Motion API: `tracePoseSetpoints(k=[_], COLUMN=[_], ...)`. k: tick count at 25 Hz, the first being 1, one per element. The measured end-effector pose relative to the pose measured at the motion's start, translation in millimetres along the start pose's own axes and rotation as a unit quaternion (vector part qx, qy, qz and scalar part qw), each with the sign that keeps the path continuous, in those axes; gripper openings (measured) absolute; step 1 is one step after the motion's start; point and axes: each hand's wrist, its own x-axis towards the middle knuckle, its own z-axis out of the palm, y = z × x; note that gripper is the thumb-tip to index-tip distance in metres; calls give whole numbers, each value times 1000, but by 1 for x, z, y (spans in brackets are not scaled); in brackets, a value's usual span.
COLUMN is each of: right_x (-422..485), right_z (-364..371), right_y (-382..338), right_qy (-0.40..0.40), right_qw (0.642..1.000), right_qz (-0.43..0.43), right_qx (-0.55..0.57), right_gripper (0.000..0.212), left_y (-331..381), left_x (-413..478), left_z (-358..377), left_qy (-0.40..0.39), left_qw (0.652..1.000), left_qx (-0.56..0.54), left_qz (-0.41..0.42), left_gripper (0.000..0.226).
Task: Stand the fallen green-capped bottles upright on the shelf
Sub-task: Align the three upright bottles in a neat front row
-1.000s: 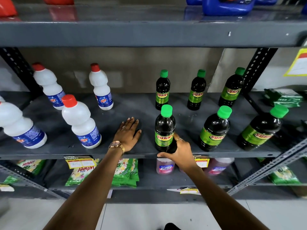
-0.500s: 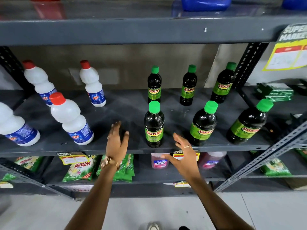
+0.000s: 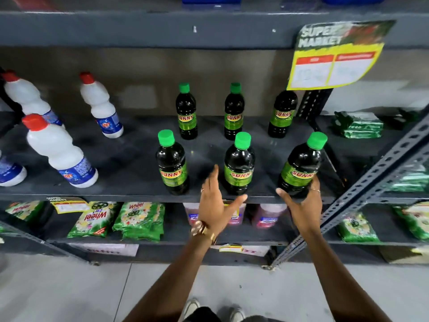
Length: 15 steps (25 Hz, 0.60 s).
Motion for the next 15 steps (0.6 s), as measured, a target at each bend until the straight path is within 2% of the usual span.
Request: tracePoseSetpoints(k=[2,6,10,15], right_x=[6,6,10,14], right_z=[-6,-7,-6,-11], right_y=[8,19,27,31], right_qy=[-25,-61,-87,-89], right_qw=[1000,998,996,995], right_qz=[-6,-14,-20,-30], right_qx=[-17,-19,-24,-36], right_gripper=[84,81,82,85], left_y=[-3,-18,-25,-29], left_x=[15,21,22,19], left_z=[15,23,25,25], left_qy=[-12,19,17,20], left_qw=[998,998,995,996], left_qx=[-14,-13,-32,-21], left_qz=[-55,-66,-96,-82], left_gripper=[100,74,75,74])
